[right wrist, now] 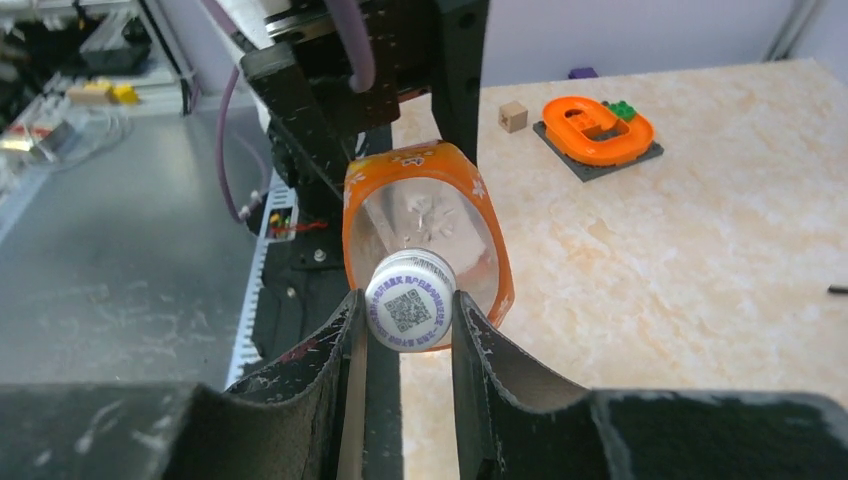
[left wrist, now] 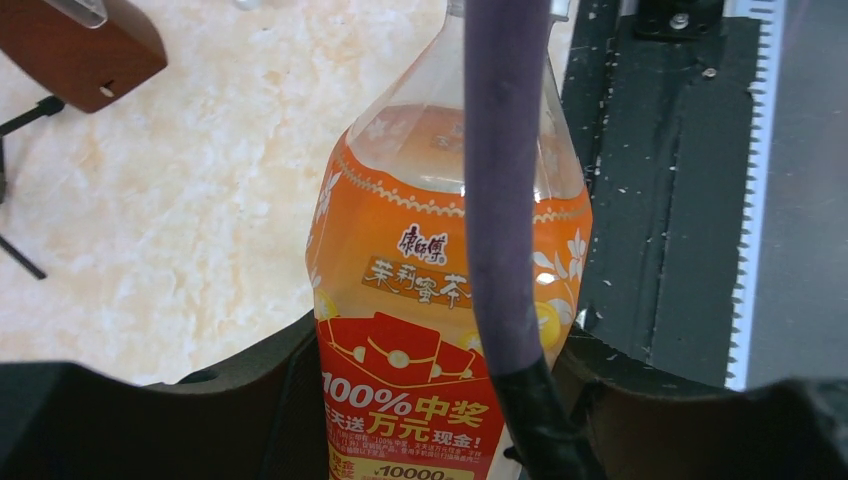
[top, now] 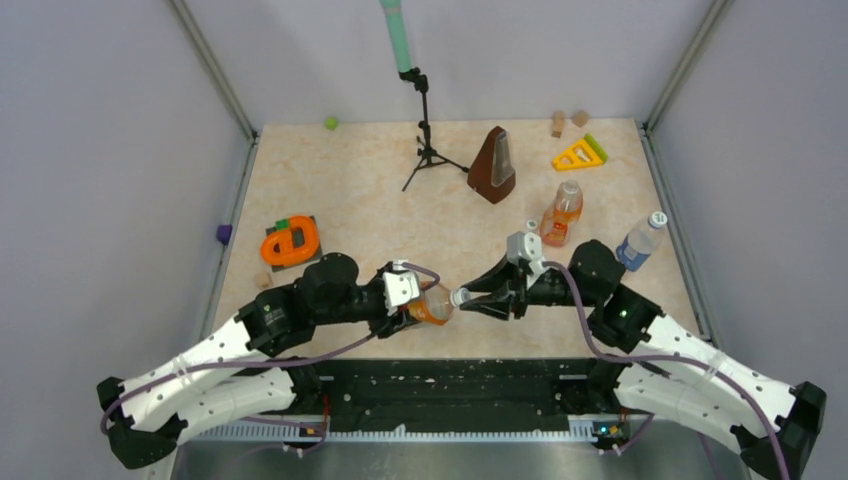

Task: Unscrew the bottle caps
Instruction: Unscrew the bottle cap from the plastic bottle.

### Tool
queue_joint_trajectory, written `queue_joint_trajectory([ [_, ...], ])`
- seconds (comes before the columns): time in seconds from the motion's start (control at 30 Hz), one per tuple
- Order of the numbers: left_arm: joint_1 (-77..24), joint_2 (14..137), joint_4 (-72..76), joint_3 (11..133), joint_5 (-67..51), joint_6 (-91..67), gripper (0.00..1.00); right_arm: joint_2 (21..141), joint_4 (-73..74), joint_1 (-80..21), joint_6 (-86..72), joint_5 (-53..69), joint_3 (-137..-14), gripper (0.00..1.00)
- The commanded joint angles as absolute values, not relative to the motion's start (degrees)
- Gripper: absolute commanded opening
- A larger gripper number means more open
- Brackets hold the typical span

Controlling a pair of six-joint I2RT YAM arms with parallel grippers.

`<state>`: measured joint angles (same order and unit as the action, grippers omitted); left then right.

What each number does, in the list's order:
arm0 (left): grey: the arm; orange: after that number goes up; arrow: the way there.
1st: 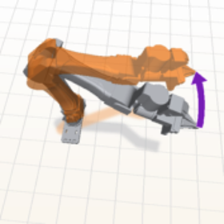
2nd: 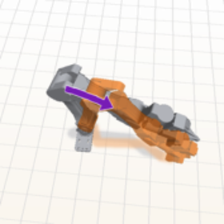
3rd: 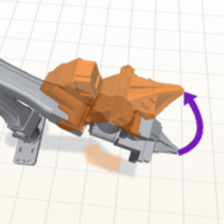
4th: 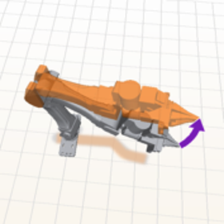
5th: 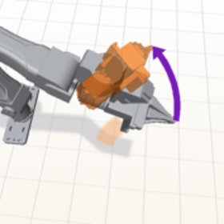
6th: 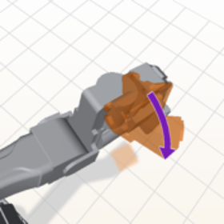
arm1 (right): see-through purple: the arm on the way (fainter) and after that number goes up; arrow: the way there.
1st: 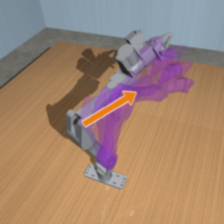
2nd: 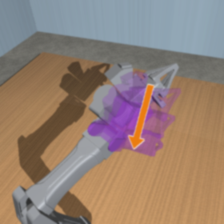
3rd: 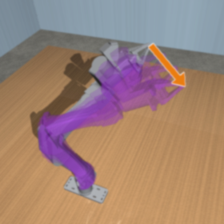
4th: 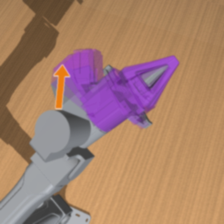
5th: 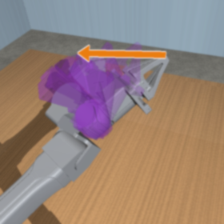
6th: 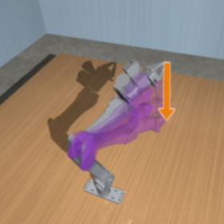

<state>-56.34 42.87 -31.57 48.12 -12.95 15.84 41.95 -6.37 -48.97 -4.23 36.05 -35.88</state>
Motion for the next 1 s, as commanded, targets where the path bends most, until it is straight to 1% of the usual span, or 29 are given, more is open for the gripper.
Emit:
queue_joint_trajectory([
  [0.0, -55.6, 41.37, -26.22, 52.26, -18.29, 13.57, 0.0, 42.63, 8.33, -49.66, 13.73, 48.46, -41.65, 0.0],
  [0.07, -55.38, 41.41, -26.8, 52.79, -20.41, 13.53, 0.0, 42.73, 10.02, -49.66, 18.44, 50.28, -41.94, 0.0],
  [0.13, -55.29, 41.63, -27.41, 53.17, -20.04, 13.37, 0.0, 42.7, 8.71, -49.66, 19.18, 49.81, -41.53, 0.0],
  [0.17, -55.28, 41.73, -27.62, 53.18, -19.23, 13.36, 0.0, 42.8, 7.55, -49.71, 18.26, 49.16, -41.3, 0.06],
  [0.23, -55.28, 41.61, -27.53, 52.84, -15.9, 13.64, 0.0, 42.82, 5.03, -49.66, 15.38, 47.44, -40.66, 0.23],
  [0.3, -55.28, 41.13, -26.66, 51.72, -10.46, 14.02, 0.0, 42.35, 1.52, -49.66, 10.12, 43.09, -39.59, 0.38],
  [0.33, -55.28, 40.77, -25.94, 51.0, -7.1, 14.1, 0.0, 41.91, -0.23, -49.66, 7.57, 40.52, -39.01, 0.53],
  [0.37, -55.24, 40.58, -25.14, 50.0, -4.22, 14.35, 0.0, 41.18, -2.01, -49.66, 4.82, 38.21, -38.25, 0.6],
  [0.4, -55.28, 40.34, -24.62, 49.12, -1.97, 15.33, 0.0, 40.45, -3.22, -49.66, 2.91, 36.14, -37.63, 0.62],
  [0.57, -55.35, 41.09, -21.81, 46.2, 4.94, 19.47, 0.0, 36.57, -10.39, -49.66, -10.91, 23.64, -34.51, 0.66],
  [0.7, -55.5, 43.26, -21.35, 46.38, 7.11, 20.97, 0.0, 35.61, -12.92, -49.67, -21.26, 12.52, -33.22, 0.66],
  [0.77, -55.69, 44.24, -20.55, 46.08, 8.02, 21.34, 0.0, 36.24, -11.57, -49.66, -25.29, 7.27, -34.23, 0.65],
  [0.87, -56.5, 44.92, -18.25, 45.1, 10.77, 22.07, 0.0, 38.03, -8.22, -49.67, -29.08, 4.55, -37.05, 0.62],
  [0.97, -56.68, 44.3, -15.82, 43.75, 11.29, 22.99, 0.0, 40.2, -7.2, -49.71, -31.83, 6.31, -38.82, 0.6],
])
